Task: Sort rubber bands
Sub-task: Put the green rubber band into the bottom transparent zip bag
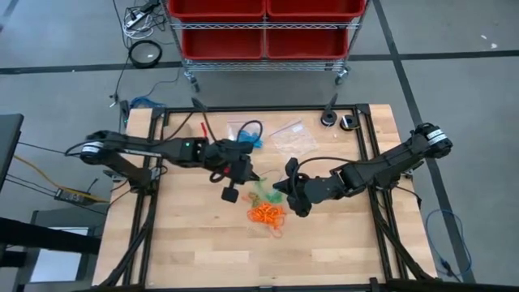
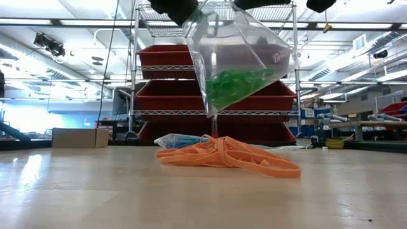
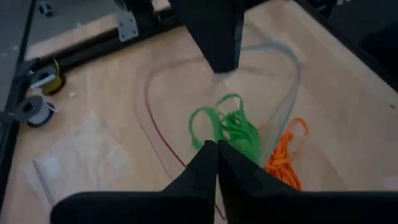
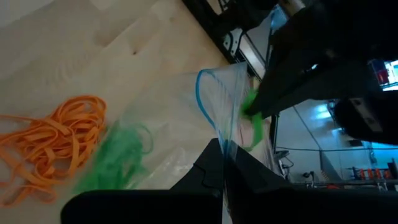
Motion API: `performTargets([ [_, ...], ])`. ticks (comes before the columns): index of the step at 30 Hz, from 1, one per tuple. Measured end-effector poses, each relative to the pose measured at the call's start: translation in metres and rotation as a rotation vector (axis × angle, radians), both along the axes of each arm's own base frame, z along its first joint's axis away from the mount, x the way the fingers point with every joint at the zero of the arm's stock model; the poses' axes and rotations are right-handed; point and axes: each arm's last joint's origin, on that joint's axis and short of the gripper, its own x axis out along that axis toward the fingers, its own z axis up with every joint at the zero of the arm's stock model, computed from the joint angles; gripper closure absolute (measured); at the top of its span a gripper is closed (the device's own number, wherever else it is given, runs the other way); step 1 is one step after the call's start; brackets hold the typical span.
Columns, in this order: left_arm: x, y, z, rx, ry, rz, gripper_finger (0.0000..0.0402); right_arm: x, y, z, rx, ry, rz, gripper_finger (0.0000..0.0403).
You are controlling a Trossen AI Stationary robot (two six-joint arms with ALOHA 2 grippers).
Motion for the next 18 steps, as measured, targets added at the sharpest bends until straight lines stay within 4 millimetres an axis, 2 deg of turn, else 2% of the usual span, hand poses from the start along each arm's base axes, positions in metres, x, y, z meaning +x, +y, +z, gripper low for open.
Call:
performTargets([
  [6, -0.001, 0.001, 0.010, 0.022, -0.006, 0.040, 0.0277, 0.000, 0.000, 0.000, -0.002, 0.005, 0.000, 0.0403],
  [10, -0.001, 0.002, 0.026, 0.026, -0.026, 0.051, 0.0228, 0.000, 0.000, -0.001, -0.002, 0.007, -0.001, 0.0403],
  [14, -0.006, 0.003, 0.042, 0.073, 0.002, 0.103, 0.0214, -0.001, 0.000, -0.001, -0.018, 0.008, -0.019, 0.0403],
  [18, -0.021, 0.001, 0.056, 0.154, 0.037, 0.175, 0.0223, -0.006, 0.001, 0.002, -0.042, 0.011, -0.040, 0.0403],
])
